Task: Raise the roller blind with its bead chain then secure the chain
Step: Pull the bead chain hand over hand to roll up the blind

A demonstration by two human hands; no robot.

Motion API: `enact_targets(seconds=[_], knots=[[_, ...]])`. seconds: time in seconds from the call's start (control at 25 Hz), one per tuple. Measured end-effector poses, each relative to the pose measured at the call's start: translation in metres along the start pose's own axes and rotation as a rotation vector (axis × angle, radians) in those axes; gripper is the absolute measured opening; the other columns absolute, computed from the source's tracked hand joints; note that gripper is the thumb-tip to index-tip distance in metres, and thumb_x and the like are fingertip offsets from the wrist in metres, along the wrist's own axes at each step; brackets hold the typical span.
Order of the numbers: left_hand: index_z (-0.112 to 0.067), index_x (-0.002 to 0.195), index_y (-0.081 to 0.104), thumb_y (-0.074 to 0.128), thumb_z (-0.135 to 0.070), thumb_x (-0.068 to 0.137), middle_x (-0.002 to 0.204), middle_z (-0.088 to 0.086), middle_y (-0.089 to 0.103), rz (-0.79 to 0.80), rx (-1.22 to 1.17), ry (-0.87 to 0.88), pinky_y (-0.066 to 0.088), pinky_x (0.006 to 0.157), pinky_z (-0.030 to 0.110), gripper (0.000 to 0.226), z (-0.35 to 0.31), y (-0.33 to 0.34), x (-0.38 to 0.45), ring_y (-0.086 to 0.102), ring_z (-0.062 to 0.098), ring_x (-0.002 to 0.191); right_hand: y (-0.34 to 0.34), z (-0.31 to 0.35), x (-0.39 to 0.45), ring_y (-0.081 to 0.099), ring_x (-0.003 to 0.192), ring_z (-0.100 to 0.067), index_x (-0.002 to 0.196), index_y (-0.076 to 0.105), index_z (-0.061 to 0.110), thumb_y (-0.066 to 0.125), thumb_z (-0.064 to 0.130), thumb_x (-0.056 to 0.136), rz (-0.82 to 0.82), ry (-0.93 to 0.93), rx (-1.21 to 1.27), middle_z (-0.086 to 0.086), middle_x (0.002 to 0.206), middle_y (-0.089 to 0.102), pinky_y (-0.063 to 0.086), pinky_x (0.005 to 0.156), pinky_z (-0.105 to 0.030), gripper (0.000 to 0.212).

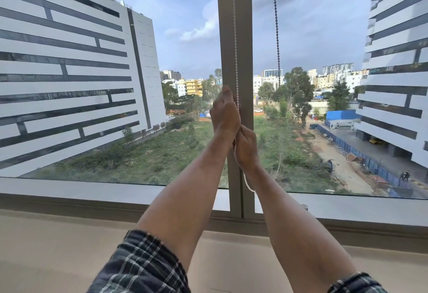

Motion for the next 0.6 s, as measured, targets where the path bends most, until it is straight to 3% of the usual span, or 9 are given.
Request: enact_targets(seconds=[0.12, 0.28, 0.44, 0.56, 0.6], knots=[[-0.01, 0.069, 0.063, 0.035, -0.049, 0.107, 0.06, 0.005, 0.06, 0.021, -0.06, 0.041, 0.045, 0.057, 0.027, 0.061, -0.027, 0.015, 0.01, 0.056, 0.019, 0.056, 0.006, -0.011, -0.013, 0.025, 0.055, -0.017, 0.054, 0.042, 0.024, 0.05, 0.013, 0.105, 0.034, 0.03, -0.051, 0.001, 0.054, 0.034, 0.019, 0.05, -0.027, 0.052], [-0.016, 0.053, 0.034, 0.036, -0.047, 0.108, 0.048, -0.004, 0.038, -0.069, 0.037, 0.035, 0.026, 0.055, 0.033, 0.063, -0.028, 0.019, 0.005, 0.035, 0.018, 0.049, 0.008, -0.032, -0.029, 0.027, 0.06, -0.018, 0.053, 0.036, 0.021, 0.048, 0.003, 0.097, 0.05, 0.109, -0.11, 0.006, 0.053, 0.033, 0.021, 0.058, -0.031, 0.049], [-0.02, 0.044, 0.025, 0.036, -0.047, 0.108, 0.031, -0.009, 0.024, -0.02, 0.114, 0.153, 0.02, 0.049, 0.028, 0.071, -0.003, 0.012, 0.003, 0.022, 0.009, 0.033, -0.002, -0.047, -0.037, 0.036, 0.062, -0.015, 0.062, 0.046, 0.012, 0.052, 0.01, 0.096, 0.117, 0.078, -0.205, 0.004, 0.058, 0.044, 0.03, 0.062, -0.037, 0.035], [-0.02, 0.042, 0.029, 0.035, -0.051, 0.108, 0.033, -0.009, 0.028, -0.022, 0.151, 0.169, 0.023, 0.048, 0.027, 0.073, 0.012, 0.006, -0.001, 0.026, 0.01, 0.032, -0.012, -0.034, -0.03, 0.056, 0.077, -0.012, 0.088, 0.066, 0.027, 0.054, 0.022, 0.091, 0.161, -0.042, -0.209, -0.002, 0.081, 0.067, 0.046, 0.069, -0.037, 0.014], [-0.019, 0.042, 0.03, 0.035, -0.052, 0.107, 0.035, -0.009, 0.03, -0.025, 0.16, 0.164, 0.025, 0.048, 0.027, 0.073, 0.019, 0.003, -0.001, 0.029, 0.013, 0.034, -0.016, -0.026, -0.023, 0.059, 0.083, -0.014, 0.096, 0.066, 0.029, 0.051, 0.023, 0.09, 0.139, -0.065, -0.194, -0.004, 0.089, 0.068, 0.049, 0.072, -0.039, 0.017]])
Point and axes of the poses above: each hand's wrist, its own x-axis towards the middle knuckle, its own y-axis out of the palm, z = x × y, the point moved 2 cm from there along x, towards the middle knuckle
